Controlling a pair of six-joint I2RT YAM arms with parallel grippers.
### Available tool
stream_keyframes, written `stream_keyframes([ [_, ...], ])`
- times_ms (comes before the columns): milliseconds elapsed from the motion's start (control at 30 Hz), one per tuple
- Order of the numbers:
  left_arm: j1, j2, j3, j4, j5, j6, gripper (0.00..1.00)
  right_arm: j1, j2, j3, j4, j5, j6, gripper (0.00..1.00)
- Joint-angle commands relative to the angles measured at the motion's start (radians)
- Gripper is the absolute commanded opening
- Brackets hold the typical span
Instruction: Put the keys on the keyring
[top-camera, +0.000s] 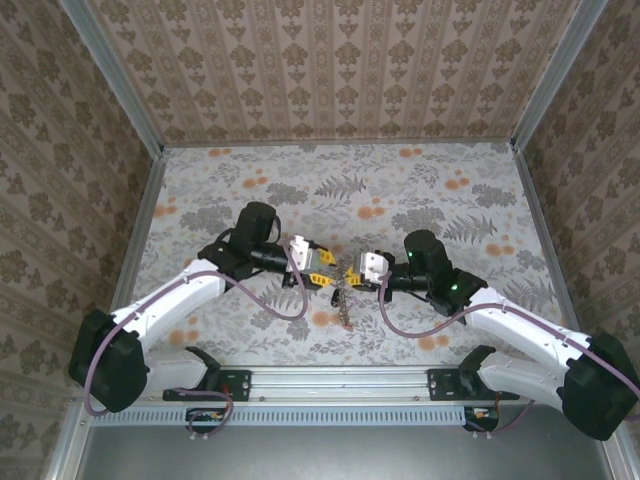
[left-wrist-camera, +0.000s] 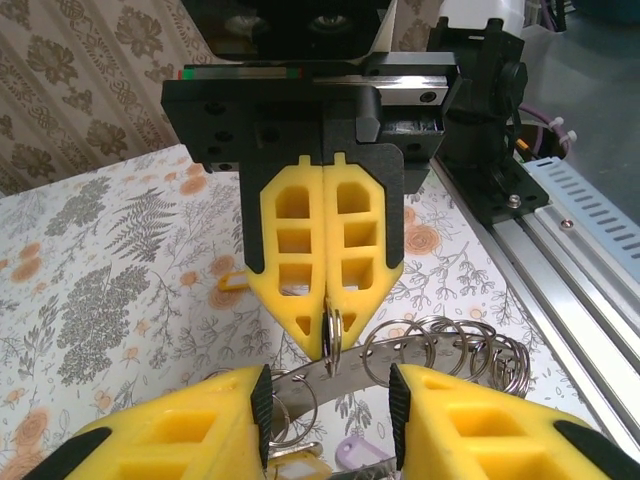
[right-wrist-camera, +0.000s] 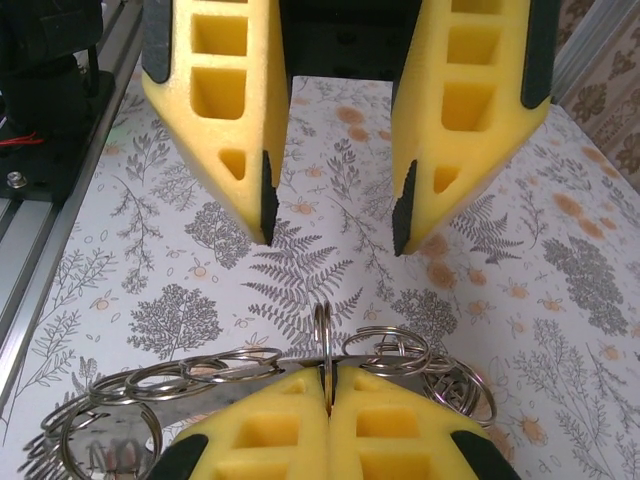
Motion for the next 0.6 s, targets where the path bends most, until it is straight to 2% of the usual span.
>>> stream_keyframes([
  [0, -0.013, -0.011, -0.003, -0.032, 0.008, 0.018, 0.38, 0.001, -0.025, -0.015, 0.067, 0.003, -0.003, 0.00],
  [300, -0.081, 0.027, -0.021, 0.075, -0.103, -0.040, 0.34, -0.001, -0.013, -0.013, 0.074, 0.006, 0.048, 0.00],
  [533, -0.084, 0.034, -0.019, 0.094, -0.139, -0.051, 0.25, -0.006, -0.008, -0.014, 0.080, -0.013, 0.059, 0.00],
  [567, -0.083, 0.033, -0.019, 0.094, -0.144, -0.052, 0.21, -0.007, -0.007, -0.014, 0.083, -0.014, 0.064, 0.00],
])
